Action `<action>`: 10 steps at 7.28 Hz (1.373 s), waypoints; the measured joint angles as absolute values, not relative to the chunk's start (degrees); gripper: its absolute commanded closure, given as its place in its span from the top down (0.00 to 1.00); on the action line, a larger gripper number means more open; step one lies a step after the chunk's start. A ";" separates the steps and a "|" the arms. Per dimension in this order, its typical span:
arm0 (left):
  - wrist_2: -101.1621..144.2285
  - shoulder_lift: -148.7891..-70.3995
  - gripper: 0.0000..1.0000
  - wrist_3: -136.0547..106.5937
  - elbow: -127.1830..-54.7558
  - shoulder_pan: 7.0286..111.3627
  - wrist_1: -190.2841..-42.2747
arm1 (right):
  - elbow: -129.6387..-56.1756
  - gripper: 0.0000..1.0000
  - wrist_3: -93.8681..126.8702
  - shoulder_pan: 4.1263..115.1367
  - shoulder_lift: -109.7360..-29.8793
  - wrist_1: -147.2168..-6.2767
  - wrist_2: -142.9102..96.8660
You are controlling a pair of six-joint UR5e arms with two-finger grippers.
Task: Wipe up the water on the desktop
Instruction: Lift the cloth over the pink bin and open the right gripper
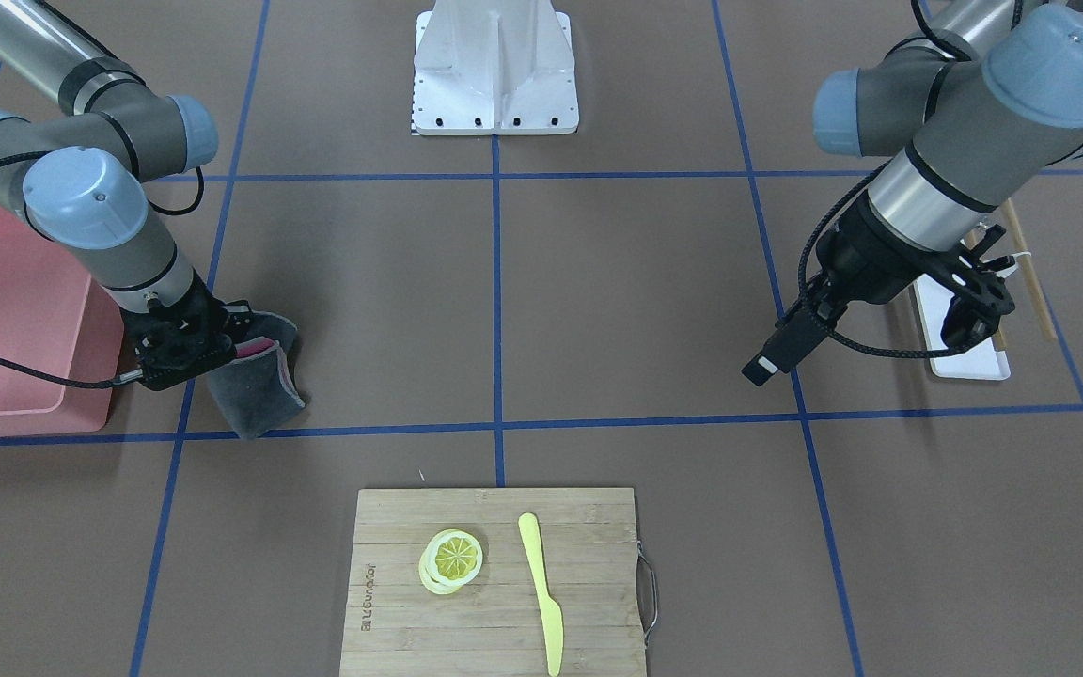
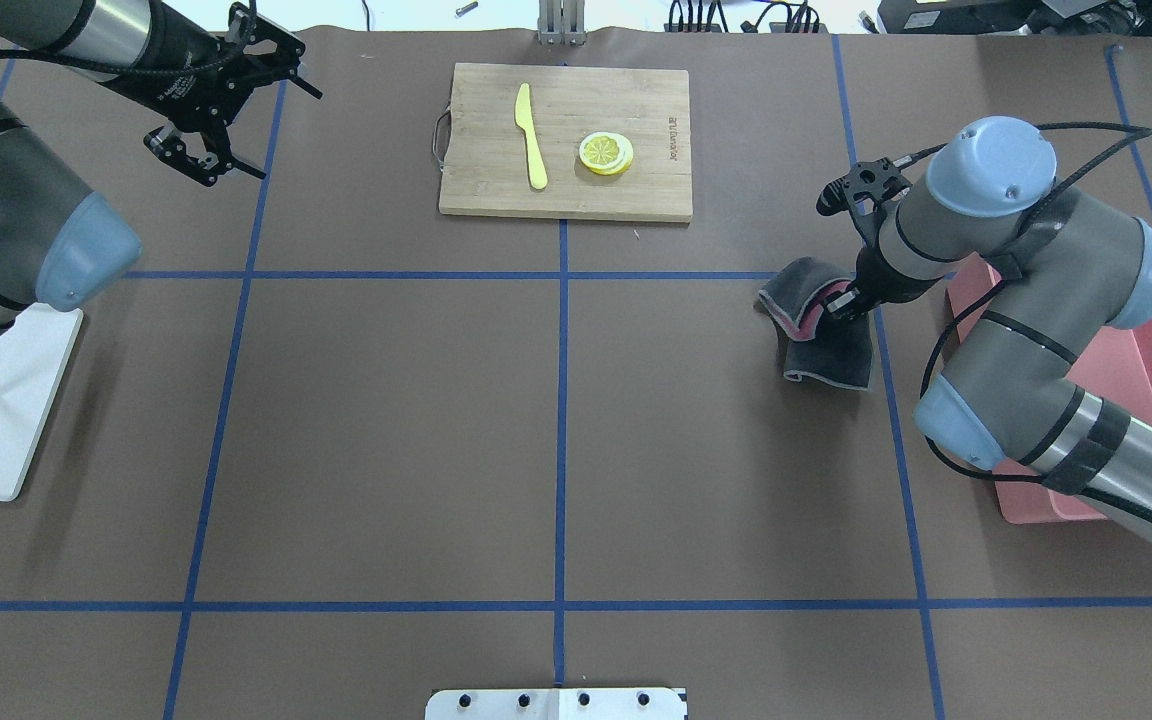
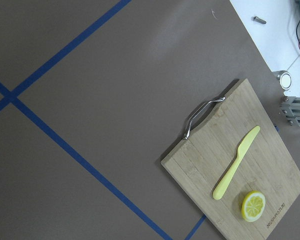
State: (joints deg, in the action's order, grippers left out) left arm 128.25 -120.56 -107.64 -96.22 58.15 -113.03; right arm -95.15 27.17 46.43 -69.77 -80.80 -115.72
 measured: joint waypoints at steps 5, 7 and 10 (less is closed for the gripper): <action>128.40 -120.54 0.98 -107.58 -96.04 58.17 -113.03 | -110.61 0.00 23.04 51.70 -69.28 -102.37 -115.76; 128.41 -120.51 0.98 -107.58 -95.99 58.11 -113.05 | -116.20 0.00 19.26 57.56 -69.33 -112.59 -116.36; 128.46 -120.50 0.98 -107.60 -96.02 58.10 -113.09 | -120.63 0.00 15.82 64.53 -74.01 -123.13 -116.54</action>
